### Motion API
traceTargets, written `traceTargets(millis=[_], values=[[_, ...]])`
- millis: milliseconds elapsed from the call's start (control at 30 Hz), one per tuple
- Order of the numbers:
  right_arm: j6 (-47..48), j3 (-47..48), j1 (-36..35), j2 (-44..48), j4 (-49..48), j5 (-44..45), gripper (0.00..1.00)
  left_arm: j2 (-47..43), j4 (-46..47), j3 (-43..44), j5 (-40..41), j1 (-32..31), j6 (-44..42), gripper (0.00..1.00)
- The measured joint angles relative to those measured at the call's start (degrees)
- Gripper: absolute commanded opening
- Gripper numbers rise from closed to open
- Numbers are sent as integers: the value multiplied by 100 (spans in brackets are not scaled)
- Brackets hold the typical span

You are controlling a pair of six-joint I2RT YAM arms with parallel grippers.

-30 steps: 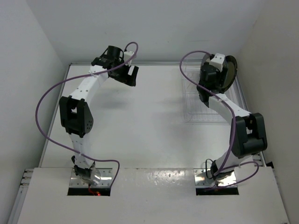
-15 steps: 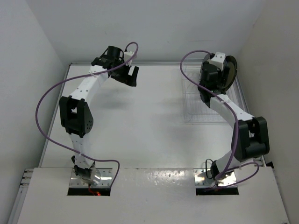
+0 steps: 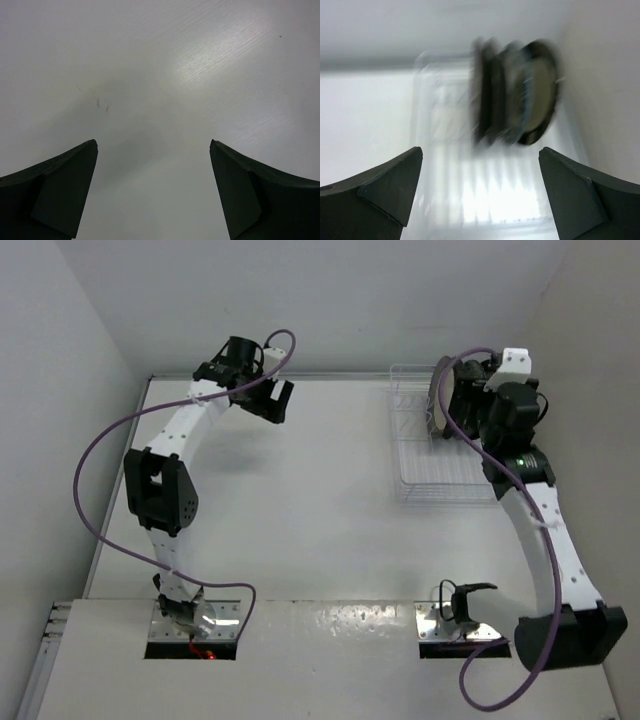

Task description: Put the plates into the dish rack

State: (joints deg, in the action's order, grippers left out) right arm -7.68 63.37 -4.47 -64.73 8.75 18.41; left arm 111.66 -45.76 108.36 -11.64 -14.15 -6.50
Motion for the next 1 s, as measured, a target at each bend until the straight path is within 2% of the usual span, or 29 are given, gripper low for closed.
traceTargets(millis=[133,267,433,600,833,1000], values=[[-9,-142,26,527,1335,-1532,100,-293,31,-192,404,9,-122,99],[-595,-979,15,1034,2343,-2459,100,-726,76,-675,660,20,-221,99],[-1449,-2509,15,2293,3106,-2791,100,-1303,120,-1628,933,35,-317,99],[-2022,-2992,17,3300,3462,-2791,100,-1954,122,-2920,1176,37,-402,99],[-2811,-3390,15,3617,3871,-2623,100,-3027,188,-4354,1421,39,-396,99],[-3121,-3467,11,3685,3954,-2653,100,-3421,339,-4616,1473,39,-396,99]])
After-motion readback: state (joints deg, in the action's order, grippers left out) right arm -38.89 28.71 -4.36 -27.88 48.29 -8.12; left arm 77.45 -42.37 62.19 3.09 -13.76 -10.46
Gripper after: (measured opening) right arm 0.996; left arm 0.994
